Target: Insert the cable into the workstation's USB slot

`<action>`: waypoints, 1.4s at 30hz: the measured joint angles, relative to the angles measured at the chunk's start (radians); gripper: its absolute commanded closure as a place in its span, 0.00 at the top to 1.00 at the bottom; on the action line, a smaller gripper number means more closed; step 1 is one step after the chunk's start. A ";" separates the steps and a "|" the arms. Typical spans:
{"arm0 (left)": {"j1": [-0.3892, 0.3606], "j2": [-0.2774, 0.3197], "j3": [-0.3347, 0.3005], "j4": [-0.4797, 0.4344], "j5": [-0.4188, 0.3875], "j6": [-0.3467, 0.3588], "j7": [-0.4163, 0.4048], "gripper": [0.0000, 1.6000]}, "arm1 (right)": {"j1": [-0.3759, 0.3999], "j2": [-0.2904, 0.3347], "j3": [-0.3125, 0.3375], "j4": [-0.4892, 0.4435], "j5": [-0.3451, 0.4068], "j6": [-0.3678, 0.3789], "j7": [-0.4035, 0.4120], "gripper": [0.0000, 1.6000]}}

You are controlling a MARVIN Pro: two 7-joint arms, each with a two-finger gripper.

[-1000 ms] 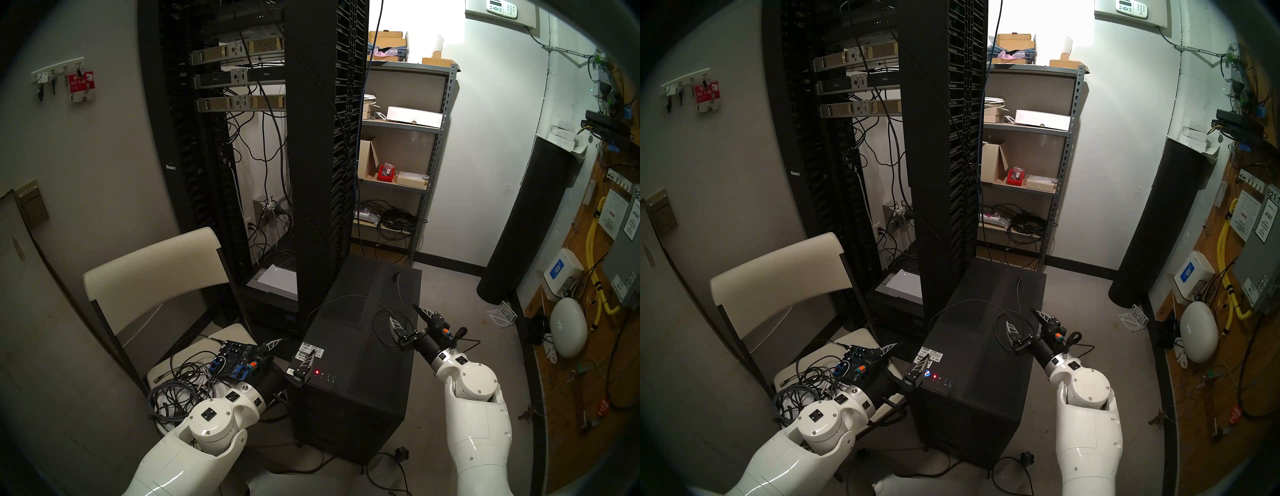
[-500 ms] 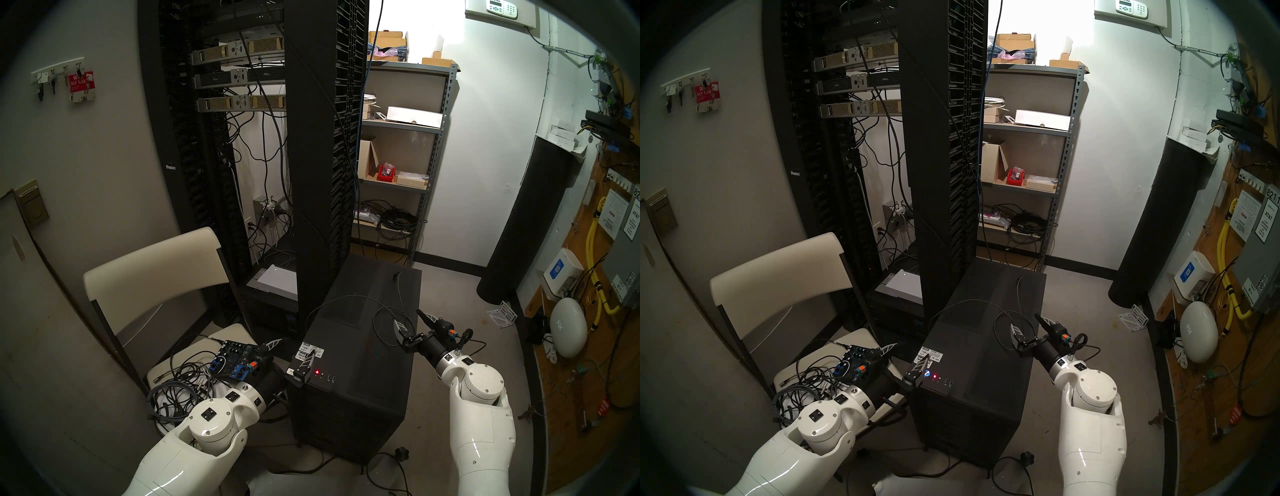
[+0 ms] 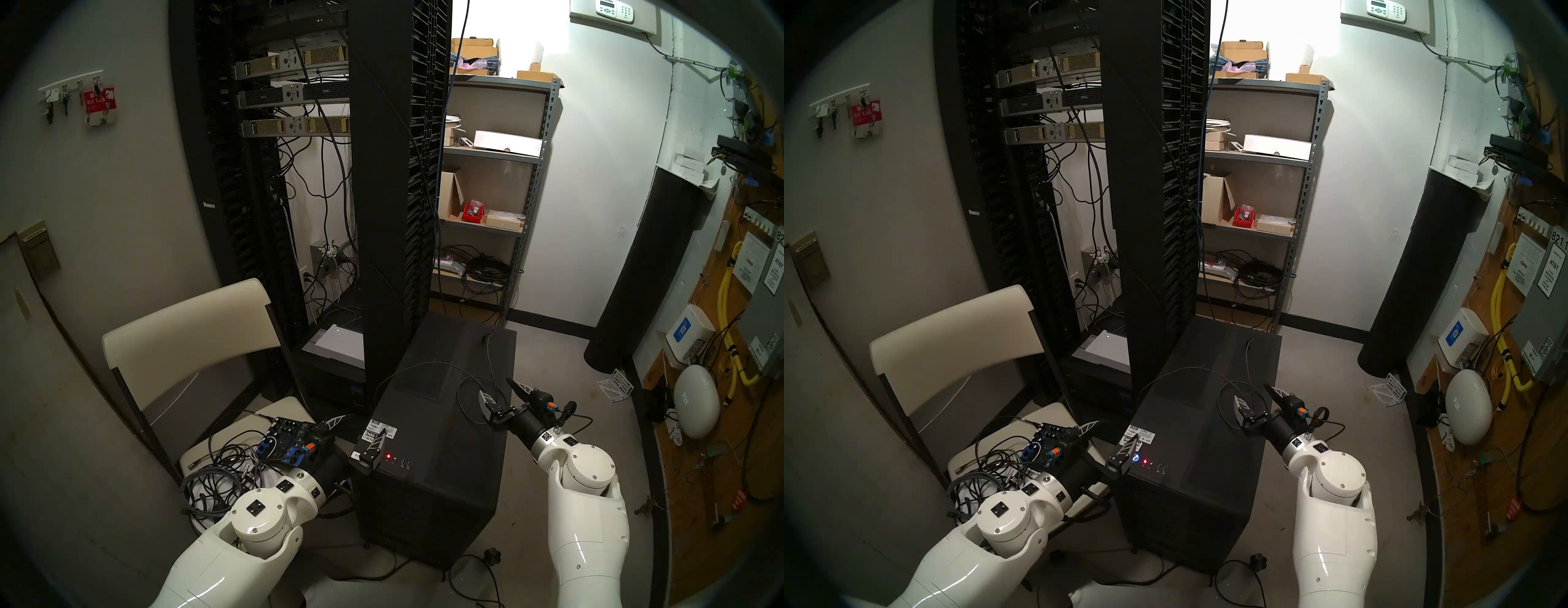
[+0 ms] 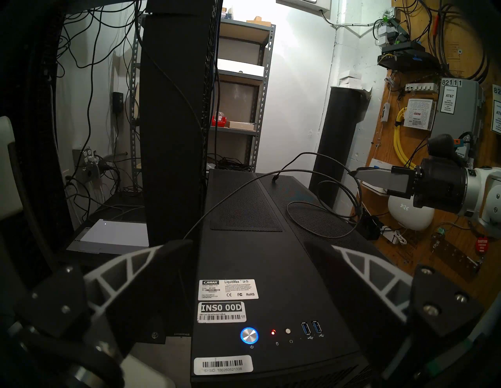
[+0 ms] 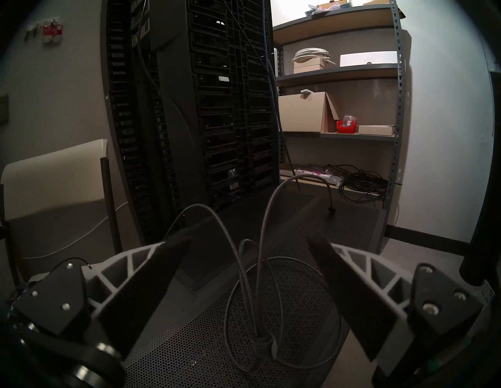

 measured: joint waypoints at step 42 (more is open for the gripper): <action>0.000 0.000 0.000 0.000 0.000 0.000 0.000 1.00 | 0.234 0.064 0.022 0.289 0.039 0.057 0.008 0.00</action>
